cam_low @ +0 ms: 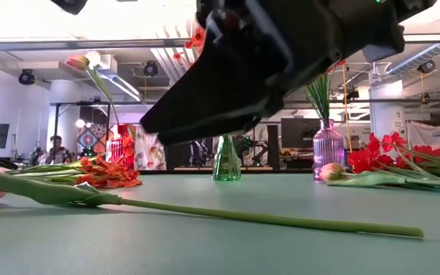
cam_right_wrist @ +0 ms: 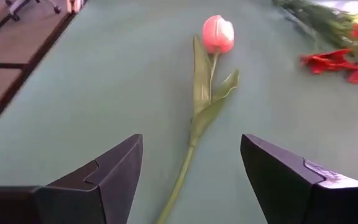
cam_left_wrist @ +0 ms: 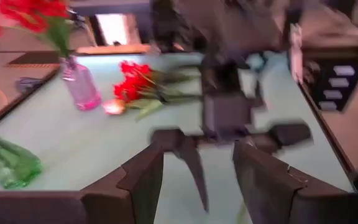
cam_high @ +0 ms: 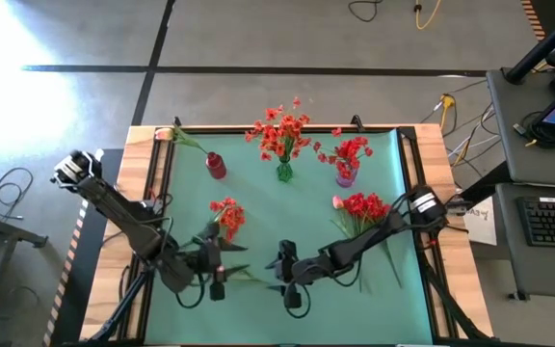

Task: Sort flowers into vase by color
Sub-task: Put the bottom pink flower in the red flower vase

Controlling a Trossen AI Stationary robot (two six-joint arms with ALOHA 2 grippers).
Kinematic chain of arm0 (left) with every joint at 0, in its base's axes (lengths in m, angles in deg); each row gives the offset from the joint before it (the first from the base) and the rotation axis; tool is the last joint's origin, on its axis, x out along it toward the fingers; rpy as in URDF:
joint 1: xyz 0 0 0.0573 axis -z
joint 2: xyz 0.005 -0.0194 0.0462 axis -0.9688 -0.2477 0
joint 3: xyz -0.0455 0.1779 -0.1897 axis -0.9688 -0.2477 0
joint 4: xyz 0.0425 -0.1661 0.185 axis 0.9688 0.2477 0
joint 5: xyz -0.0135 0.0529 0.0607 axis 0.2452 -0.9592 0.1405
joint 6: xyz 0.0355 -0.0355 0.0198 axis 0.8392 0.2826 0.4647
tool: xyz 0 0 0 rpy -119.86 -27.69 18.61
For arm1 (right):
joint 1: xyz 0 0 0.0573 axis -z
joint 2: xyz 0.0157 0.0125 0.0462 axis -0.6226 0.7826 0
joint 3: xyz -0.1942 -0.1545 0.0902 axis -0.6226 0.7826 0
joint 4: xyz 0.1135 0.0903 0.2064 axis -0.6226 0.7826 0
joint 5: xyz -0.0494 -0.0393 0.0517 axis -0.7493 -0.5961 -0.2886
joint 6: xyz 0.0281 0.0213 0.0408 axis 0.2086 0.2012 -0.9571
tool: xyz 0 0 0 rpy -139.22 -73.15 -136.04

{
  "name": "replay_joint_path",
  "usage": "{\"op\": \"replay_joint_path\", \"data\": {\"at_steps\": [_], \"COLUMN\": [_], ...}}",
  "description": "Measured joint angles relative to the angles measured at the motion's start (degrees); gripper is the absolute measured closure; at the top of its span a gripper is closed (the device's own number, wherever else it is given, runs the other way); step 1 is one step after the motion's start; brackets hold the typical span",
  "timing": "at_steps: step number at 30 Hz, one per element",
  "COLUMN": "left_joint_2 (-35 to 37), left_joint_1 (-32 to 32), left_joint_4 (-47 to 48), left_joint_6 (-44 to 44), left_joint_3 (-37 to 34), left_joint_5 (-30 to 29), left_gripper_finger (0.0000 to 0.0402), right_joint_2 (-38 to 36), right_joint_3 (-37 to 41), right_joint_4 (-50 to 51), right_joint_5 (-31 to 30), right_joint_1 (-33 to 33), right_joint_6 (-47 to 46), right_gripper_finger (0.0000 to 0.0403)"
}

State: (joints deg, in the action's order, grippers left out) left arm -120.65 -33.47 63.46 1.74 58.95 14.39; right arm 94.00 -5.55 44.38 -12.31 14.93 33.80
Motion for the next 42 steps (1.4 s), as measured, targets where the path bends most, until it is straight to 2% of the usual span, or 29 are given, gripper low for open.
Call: {"op": "replay_joint_path", "data": {"at_steps": [5,12,16,19,28,32,35,42], "left_joint_2": [3.39,4.91,4.8,4.73,4.73,4.81,4.93,5.44], "left_joint_1": [-0.02,-0.02,0.0,0.02,0.02,-0.02,-0.02,-0.02], "left_joint_4": [-0.79,-0.69,-0.58,-0.37,-0.48,-0.48,-0.51,-0.19], "left_joint_6": [-3.4,-4.21,-4.56,-4.68,-5.43,-5.65,-4.3,2.9], "left_joint_3": [-1.34,-1.49,-1.57,-1.6,-1.6,-0.56,1.02,4.54], "left_joint_5": [-4.5,-4.37,-4.37,-4.36,-4.35,-4.41,-4.47,-7.18], "left_gripper_finger": [0.0223,0.0223,0.0223,0.0223,0.0223,0.0223,0.0223,0.0223], "right_joint_2": [3.78,8.94,10.59,10.76,10.71,9.41,6.83,-5.53], "right_joint_3": [-3.65,-7.82,-10.08,-11.15,-11.02,-10.86,-10.54,-3.12], "right_joint_4": [-0.09,0.59,5.13,8.19,9.48,11.46,16.79,23.42], "right_joint_5": [0.41,0.39,0.23,-0.02,-0.5,0.09,0.58,0.57], "right_joint_1": [0.0,0.08,0.38,0.72,0.77,0.5,-0.48,-4.34], "right_joint_6": [0.29,0.24,-0.94,-2.28,-2.2,-1.63,-1.01,-0.21], "right_gripper_finger": [0.0148,0.0165,0.019,0.0226,0.0374,0.0388,0.039,0.039]}}
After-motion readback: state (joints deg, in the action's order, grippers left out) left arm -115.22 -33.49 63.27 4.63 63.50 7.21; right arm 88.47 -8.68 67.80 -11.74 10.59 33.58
